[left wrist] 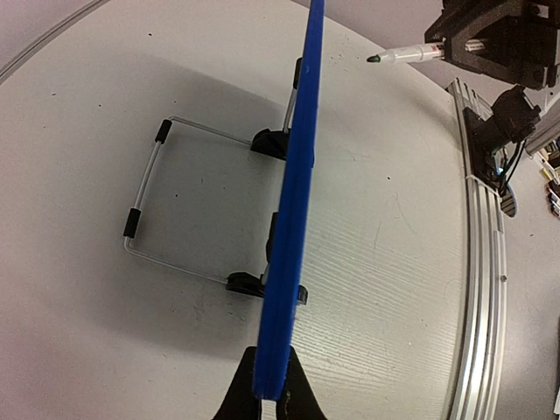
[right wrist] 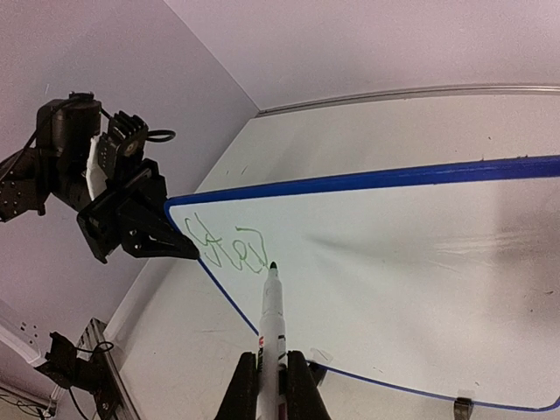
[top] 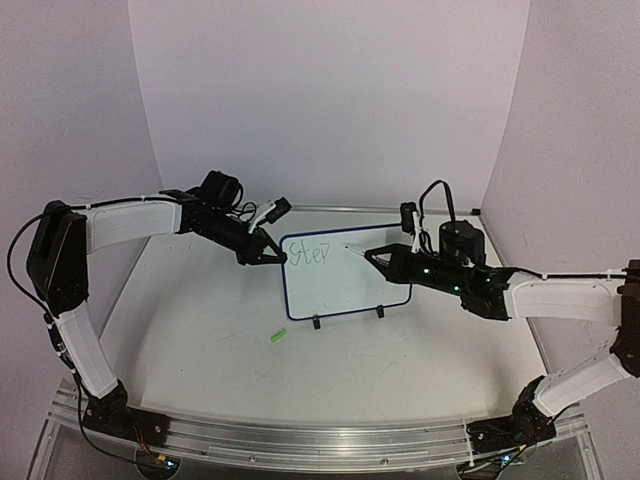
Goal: Write a sentence on the whiteboard
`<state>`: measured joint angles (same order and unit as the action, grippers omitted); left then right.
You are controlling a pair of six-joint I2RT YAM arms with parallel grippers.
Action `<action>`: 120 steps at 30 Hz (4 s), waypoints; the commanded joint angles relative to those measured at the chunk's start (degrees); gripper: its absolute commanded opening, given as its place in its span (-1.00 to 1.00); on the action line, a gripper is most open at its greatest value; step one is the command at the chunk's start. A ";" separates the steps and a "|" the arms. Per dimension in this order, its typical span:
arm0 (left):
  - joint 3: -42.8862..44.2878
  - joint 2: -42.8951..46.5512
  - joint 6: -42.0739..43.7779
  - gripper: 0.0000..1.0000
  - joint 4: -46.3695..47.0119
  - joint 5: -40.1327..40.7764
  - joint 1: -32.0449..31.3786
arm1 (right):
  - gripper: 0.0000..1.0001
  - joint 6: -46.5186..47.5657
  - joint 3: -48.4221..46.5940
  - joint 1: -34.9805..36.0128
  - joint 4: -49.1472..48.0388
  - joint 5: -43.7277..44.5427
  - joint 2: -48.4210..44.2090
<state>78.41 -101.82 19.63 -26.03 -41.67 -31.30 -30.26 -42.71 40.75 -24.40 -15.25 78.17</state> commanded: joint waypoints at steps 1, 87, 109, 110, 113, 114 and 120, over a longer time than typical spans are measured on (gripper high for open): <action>0.69 0.32 1.14 -1.00 -2.19 3.15 -1.57 | -1.00 0.22 -0.40 -1.77 -1.15 -2.86 -0.55; 1.04 0.13 1.67 -1.00 -2.65 3.88 -2.01 | -1.00 -4.28 -0.78 -3.37 -9.29 -4.90 4.69; 1.13 -0.49 1.72 -1.00 -2.63 3.96 -2.01 | -1.00 -4.13 -2.30 -3.40 -9.09 -0.96 7.78; 1.13 -0.49 1.73 -1.00 -2.63 3.96 -2.01 | -1.00 -4.22 -1.85 -3.40 -9.09 -0.13 7.30; 1.15 -0.50 1.73 -1.00 -2.65 3.96 -2.01 | -1.00 -4.33 -0.69 -3.39 -9.09 1.92 5.73; 1.16 -0.54 1.73 -1.00 -2.64 3.93 -2.01 | -1.00 -4.33 -0.29 -3.39 -9.09 2.54 5.21; 1.20 -0.57 1.70 -1.00 -2.69 3.88 -2.01 | -1.00 -4.20 0.59 -3.40 -8.91 3.53 3.92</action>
<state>78.54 -101.54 19.68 -26.15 -39.88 -32.36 -34.52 -42.37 37.78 -32.01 -16.08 83.82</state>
